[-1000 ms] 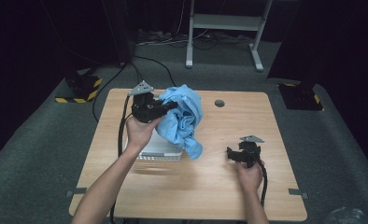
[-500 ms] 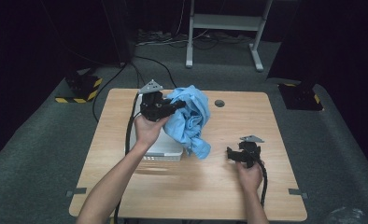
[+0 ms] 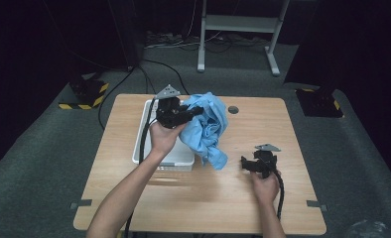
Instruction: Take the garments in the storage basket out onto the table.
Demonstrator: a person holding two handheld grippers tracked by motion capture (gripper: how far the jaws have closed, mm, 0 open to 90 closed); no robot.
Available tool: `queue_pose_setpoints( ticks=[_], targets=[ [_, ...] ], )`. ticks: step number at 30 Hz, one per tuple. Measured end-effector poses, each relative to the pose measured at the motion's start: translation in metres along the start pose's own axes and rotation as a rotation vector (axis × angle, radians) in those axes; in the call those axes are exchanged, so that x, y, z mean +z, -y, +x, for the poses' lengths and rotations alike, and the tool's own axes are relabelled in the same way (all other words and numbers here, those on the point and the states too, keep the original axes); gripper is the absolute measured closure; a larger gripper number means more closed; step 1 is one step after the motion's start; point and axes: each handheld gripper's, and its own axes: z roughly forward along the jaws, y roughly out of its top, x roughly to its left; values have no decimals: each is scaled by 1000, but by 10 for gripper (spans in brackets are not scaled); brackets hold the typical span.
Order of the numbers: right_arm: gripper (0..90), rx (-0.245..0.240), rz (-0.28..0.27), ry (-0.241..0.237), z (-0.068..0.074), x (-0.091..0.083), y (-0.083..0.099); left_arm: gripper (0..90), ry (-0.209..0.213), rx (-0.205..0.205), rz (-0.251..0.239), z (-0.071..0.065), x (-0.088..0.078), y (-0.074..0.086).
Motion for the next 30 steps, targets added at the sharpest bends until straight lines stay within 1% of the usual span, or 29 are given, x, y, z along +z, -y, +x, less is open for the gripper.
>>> queue_pose_setpoints(
  ticks=[9,15,20,30],
  targets=[
    [140,0,0,0,0,0,0,776,11,9,1,-5,10,-3],
    [140,0,0,0,0,0,0,775,9,11,18,-4,16,-1],
    [140,-1,0,0,0,0,0,772,10,12,21,-4,20,1],
    [140,0,-1,0,0,0,0,769,12,19,48,-4,32,6]
  ],
)
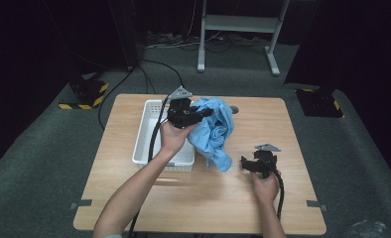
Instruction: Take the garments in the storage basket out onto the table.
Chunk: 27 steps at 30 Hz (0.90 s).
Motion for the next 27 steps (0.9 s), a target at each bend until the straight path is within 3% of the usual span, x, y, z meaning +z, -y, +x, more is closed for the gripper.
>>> queue_pose_setpoints(
  ticks=[16,27],
  targets=[
    [140,0,0,0,0,0,0,766,-27,37,54,1,20,11],
    [140,2,1,0,0,0,0,766,-41,32,78,7,27,22]
  ],
)
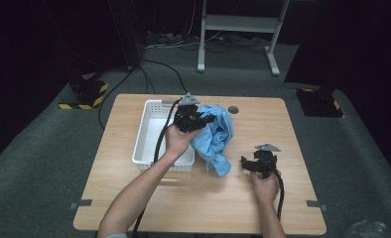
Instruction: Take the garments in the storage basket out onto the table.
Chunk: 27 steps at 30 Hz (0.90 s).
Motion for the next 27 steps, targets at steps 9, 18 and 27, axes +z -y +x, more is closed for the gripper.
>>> queue_pose_setpoints(
  ticks=[9,18,27],
  targets=[
    [140,0,0,0,0,0,0,759,-8,4,24,3,7,8],
    [140,-1,0,1,0,0,0,744,0,-10,52,5,12,15],
    [140,-1,0,1,0,0,0,743,8,-5,76,4,18,18]
  ],
)
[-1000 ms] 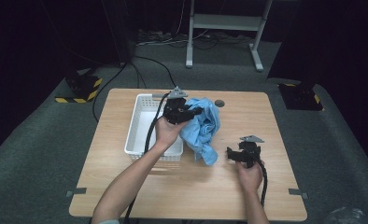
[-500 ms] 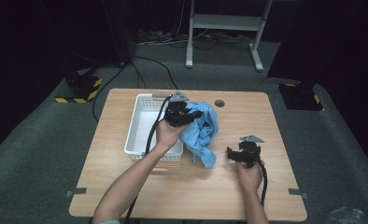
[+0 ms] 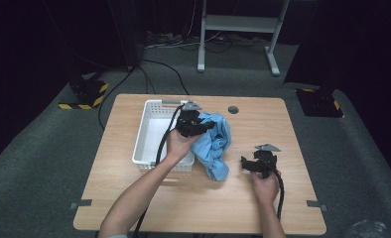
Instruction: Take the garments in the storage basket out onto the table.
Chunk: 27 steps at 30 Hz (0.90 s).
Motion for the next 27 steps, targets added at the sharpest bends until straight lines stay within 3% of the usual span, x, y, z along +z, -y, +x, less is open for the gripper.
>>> queue_pose_setpoints(
  ticks=[8,18,27],
  targets=[
    [140,0,0,0,0,0,0,727,8,-8,13,0,6,4],
    [140,0,0,0,0,0,0,684,8,12,32,-5,11,6],
    [140,0,0,0,0,0,0,490,-3,18,43,-5,12,8]
  ],
)
